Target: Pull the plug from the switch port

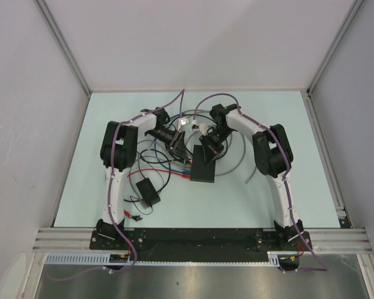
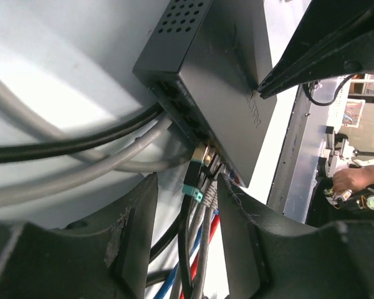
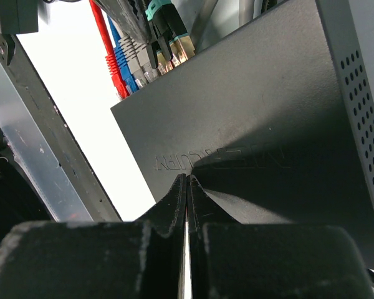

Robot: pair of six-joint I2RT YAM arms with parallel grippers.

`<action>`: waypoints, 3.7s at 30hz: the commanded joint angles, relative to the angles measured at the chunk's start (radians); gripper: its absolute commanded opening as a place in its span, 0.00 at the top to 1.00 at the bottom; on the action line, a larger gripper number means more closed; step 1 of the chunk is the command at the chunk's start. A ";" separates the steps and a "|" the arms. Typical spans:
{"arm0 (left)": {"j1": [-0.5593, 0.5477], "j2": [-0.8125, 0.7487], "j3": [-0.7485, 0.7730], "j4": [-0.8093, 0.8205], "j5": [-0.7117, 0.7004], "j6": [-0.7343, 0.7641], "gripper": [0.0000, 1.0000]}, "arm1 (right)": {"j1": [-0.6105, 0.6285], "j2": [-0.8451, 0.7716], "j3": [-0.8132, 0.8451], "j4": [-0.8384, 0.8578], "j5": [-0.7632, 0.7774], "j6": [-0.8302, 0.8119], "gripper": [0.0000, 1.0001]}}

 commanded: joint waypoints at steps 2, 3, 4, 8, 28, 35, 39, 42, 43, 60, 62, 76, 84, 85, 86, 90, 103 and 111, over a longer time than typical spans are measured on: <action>-0.021 0.024 0.062 -0.021 0.066 0.051 0.53 | 0.007 0.064 -0.038 0.097 0.192 -0.057 1.00; -0.022 0.028 0.068 -0.023 0.068 0.051 0.54 | 0.009 0.066 -0.038 0.097 0.190 -0.057 1.00; -0.022 0.034 0.071 -0.023 0.072 0.051 0.54 | 0.007 0.068 -0.038 0.097 0.190 -0.055 1.00; -0.022 0.039 0.080 -0.021 0.087 0.045 0.55 | 0.003 0.069 -0.042 0.098 0.184 -0.046 1.00; -0.050 0.039 0.045 0.003 0.084 0.022 0.64 | -0.033 0.058 -0.128 0.161 0.152 0.074 1.00; -0.055 0.028 0.031 0.022 0.066 0.008 0.73 | -0.033 0.068 -0.128 0.164 0.152 0.080 1.00; -0.055 0.027 0.034 0.005 0.081 0.031 0.72 | -0.034 0.068 -0.127 0.169 0.150 0.081 1.00; -0.053 0.028 0.036 0.002 0.075 0.034 0.71 | -0.033 0.068 -0.125 0.169 0.152 0.078 1.00; -0.052 0.028 0.036 0.008 0.066 0.017 0.72 | -0.033 0.068 -0.125 0.170 0.153 0.078 1.00; -0.056 0.008 0.007 0.095 -0.057 -0.079 1.00 | -0.132 -0.406 -0.364 0.618 0.167 0.158 1.00; -0.058 0.011 0.008 0.095 -0.060 -0.084 1.00 | -0.100 -0.396 -0.372 0.623 0.180 0.144 1.00; -0.059 0.033 0.019 0.083 -0.071 -0.082 1.00 | -0.013 -0.278 -0.369 0.690 0.175 0.155 1.00; -0.058 0.047 0.039 0.077 -0.063 -0.076 1.00 | 0.018 -0.215 -0.370 0.624 0.221 0.095 1.00; -0.058 0.050 0.042 0.075 -0.066 -0.076 1.00 | 0.027 -0.210 -0.371 0.609 0.227 0.089 1.00; -0.059 0.051 0.042 0.075 -0.066 -0.076 1.00 | 0.030 -0.209 -0.371 0.597 0.235 0.083 1.00; -0.061 0.056 0.050 0.072 -0.067 -0.076 1.00 | 0.044 -0.218 -0.377 0.539 0.207 0.042 1.00; -0.059 0.059 0.037 0.081 -0.060 -0.090 1.00 | 0.076 -0.195 -0.397 0.380 0.173 -0.161 1.00; -0.058 0.064 0.095 0.083 -0.081 -0.104 1.00 | 0.081 -0.196 -0.407 0.399 0.184 -0.135 1.00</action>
